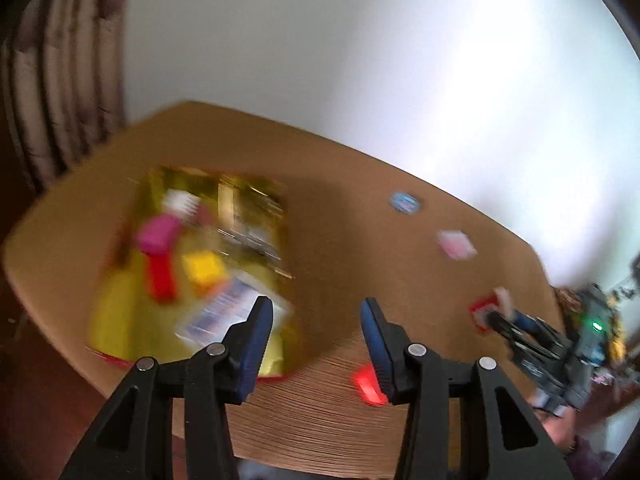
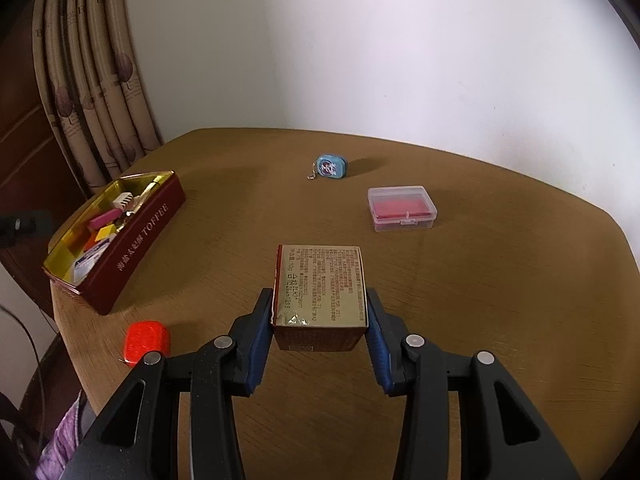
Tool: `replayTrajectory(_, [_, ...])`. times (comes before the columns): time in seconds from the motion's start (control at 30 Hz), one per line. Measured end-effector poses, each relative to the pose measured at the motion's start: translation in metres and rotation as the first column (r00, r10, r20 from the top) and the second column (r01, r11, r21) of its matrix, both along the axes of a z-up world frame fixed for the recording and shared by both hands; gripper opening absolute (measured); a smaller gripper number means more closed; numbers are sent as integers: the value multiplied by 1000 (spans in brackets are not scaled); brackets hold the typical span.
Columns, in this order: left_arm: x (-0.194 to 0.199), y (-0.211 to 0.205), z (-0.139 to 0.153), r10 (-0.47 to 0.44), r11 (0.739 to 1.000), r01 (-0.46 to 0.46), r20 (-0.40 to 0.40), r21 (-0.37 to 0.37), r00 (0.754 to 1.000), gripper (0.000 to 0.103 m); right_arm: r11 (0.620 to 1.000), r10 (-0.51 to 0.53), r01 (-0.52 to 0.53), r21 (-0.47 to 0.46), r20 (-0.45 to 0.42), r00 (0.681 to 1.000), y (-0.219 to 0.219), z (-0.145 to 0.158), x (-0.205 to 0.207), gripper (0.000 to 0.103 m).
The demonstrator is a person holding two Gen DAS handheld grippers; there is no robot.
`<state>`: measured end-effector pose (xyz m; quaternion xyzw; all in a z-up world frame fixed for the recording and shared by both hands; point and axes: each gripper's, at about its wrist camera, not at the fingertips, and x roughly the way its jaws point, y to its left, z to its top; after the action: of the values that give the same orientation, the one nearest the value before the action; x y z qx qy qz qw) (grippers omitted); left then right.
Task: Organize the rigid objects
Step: 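Carry the red tape measure toward the tin with the left tool while the right tool grasps the red-and-white box, then hold the tape measure in the left tool while the right tool carries the red-and-white box toward the tin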
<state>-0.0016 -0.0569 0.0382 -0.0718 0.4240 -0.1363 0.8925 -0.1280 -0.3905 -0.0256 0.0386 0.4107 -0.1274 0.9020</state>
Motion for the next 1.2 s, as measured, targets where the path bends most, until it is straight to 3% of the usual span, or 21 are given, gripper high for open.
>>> replayTrajectory(0.13, [2,17,-3,-15,997,10,-72,-76,997,45,1000,10,-10,4,8,1000,6,3,0,40])
replayTrajectory(0.23, [-6,-16,-19,-133,987,116,-162,-113,978,47,1000,7,-7,4,2,1000,9,1,0,40])
replayTrajectory(0.33, [-17,-65,-37,-224,974,212,-199,-80,954,50,1000,2,-2,16,-6,1000,8,-3,-3,41])
replayTrajectory(0.43, [-11,-99,-64,-237,971,235,-278,-40,931,51,1000,-2,2,31,-7,1000,4,-5,-11,41])
replayTrajectory(0.5, [2,-108,-87,-171,983,184,-363,0,916,51,999,-7,7,43,-1,1000,0,-5,-16,41])
replayTrajectory(0.57, [10,-113,-98,-135,989,147,-396,0,908,51,999,-15,14,50,11,1000,-6,-4,-21,41])
replayTrajectory(0.7, [22,-126,-104,-70,993,103,-408,61,910,51,996,-31,28,84,27,999,-20,-5,-27,41])
replayTrajectory(0.8, [25,-137,-115,-40,989,99,-450,108,892,51,993,-35,31,114,33,999,-28,-8,-29,41])
replayTrajectory(0.87, [23,-142,-115,-34,986,100,-428,134,903,51,992,-33,28,124,39,999,-30,-9,-30,41])
replayTrajectory(0.97, [21,-142,-116,-46,992,88,-395,88,918,48,990,-33,27,139,41,999,-34,-10,-31,42])
replayTrajectory(1.2, [4,-146,-98,-116,983,154,-315,98,942,48,987,-58,49,150,56,997,-41,-7,-35,42])
